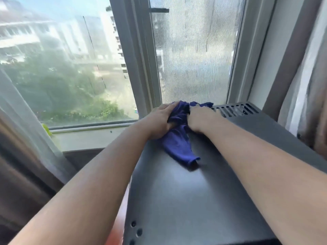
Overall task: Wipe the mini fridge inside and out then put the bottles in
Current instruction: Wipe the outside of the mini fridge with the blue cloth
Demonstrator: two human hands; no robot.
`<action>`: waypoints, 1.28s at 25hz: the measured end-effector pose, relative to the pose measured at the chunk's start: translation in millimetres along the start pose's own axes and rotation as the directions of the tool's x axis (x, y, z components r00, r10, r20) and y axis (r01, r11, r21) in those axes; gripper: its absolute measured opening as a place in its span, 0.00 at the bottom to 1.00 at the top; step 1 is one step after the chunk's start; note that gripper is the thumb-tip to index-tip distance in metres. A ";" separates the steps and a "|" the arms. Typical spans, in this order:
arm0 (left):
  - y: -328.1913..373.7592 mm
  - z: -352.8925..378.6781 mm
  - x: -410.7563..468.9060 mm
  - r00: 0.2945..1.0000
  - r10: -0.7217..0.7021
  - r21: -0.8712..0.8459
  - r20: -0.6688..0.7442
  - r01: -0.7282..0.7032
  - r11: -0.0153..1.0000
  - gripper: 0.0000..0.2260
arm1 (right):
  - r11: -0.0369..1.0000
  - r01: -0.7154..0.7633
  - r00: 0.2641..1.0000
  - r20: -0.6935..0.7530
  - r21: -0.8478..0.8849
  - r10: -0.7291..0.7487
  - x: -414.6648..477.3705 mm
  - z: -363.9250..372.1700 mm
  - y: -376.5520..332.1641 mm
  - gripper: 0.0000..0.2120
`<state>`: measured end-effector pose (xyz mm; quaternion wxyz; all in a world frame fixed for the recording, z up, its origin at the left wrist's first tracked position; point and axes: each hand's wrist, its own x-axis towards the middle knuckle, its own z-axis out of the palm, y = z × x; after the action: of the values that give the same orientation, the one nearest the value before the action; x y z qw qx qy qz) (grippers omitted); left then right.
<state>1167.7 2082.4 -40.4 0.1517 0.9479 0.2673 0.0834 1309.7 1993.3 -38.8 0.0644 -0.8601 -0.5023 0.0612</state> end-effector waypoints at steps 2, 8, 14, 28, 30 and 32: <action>-8.5 -1.6 2.9 0.999 0.030 -0.017 0.022 -0.030 0.999 0.33 | 0.997 -0.076 0.997 -0.019 -0.015 0.075 -6.3 1.4 -11.4 0.19; -10.2 -9.8 -55.3 0.984 0.175 -0.091 0.015 -0.173 0.981 0.30 | 0.985 -0.171 0.983 -0.074 -0.012 0.170 -79.4 5.5 -27.6 0.17; 5.9 -10.9 -155.0 0.966 0.257 -0.122 0.021 -0.253 0.960 0.29 | 0.980 -0.186 0.976 -0.105 0.067 0.192 -193.8 16.0 -59.3 0.17; 46.7 6.4 -349.4 0.955 0.288 -0.209 -0.067 -0.296 0.932 0.30 | 0.964 -0.229 0.951 -0.182 0.133 0.251 -384.0 52.3 -125.5 0.19; 45.9 11.9 -353.5 0.958 0.270 -0.235 -0.094 -0.285 0.929 0.29 | 0.961 -0.228 0.949 -0.186 0.157 0.256 -383.5 57.4 -127.9 0.21; 44.0 14.7 -352.2 0.951 0.280 -0.238 -0.130 -0.304 0.922 0.28 | 0.958 -0.229 0.945 -0.198 0.171 0.261 -378.8 62.1 -129.0 0.21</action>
<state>895.4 1855.8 -66.6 0.2455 0.9448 0.1167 0.1829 1003.8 1728.9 -62.3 0.1735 -0.9105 -0.3753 0.0105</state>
